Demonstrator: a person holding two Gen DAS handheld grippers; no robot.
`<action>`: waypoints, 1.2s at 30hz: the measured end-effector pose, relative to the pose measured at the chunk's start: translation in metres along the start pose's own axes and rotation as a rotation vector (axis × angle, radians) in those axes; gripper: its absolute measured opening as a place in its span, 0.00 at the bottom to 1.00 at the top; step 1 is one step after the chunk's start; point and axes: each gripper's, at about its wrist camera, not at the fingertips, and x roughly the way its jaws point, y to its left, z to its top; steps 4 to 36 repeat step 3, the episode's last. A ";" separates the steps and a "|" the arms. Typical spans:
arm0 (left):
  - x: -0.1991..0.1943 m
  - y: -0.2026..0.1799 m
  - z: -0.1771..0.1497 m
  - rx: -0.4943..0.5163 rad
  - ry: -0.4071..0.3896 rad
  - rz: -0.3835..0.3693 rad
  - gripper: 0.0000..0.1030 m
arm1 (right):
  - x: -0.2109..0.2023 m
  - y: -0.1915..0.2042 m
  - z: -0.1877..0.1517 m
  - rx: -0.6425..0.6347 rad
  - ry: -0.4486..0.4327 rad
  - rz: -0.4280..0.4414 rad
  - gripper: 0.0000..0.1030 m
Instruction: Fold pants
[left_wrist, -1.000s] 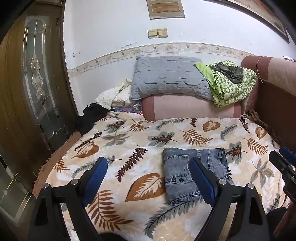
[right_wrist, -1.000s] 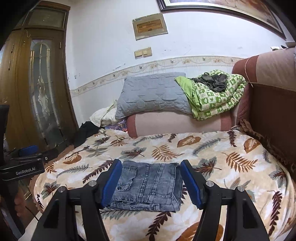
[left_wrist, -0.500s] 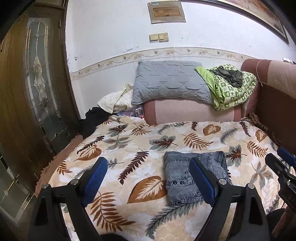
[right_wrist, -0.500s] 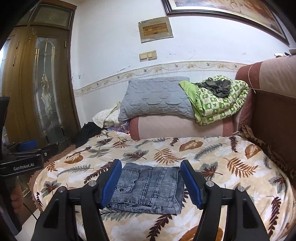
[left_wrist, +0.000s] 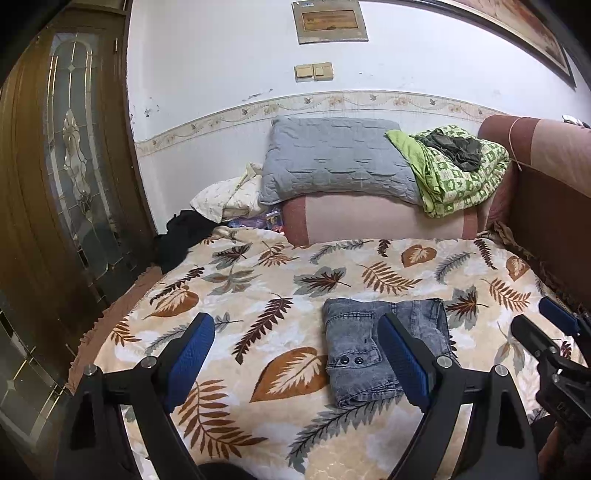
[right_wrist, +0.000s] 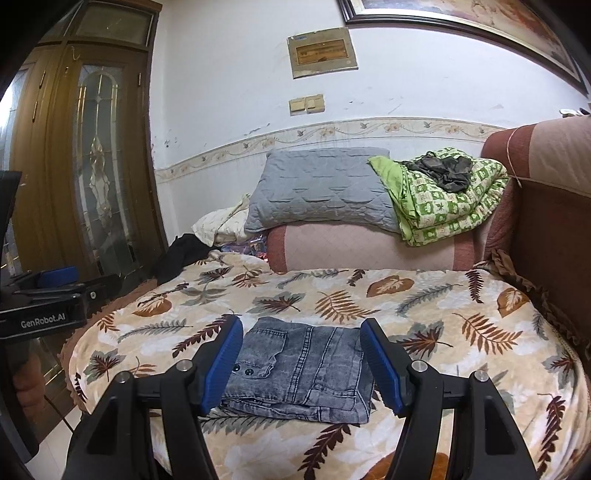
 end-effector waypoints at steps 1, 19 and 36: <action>-0.001 0.000 -0.001 -0.003 -0.011 -0.001 0.87 | 0.001 0.000 -0.001 0.002 0.002 0.003 0.68; -0.002 -0.001 -0.003 0.000 -0.028 -0.002 0.87 | 0.003 -0.002 -0.002 0.011 0.009 0.003 0.68; -0.002 -0.001 -0.003 0.000 -0.028 -0.002 0.87 | 0.003 -0.002 -0.002 0.011 0.009 0.003 0.68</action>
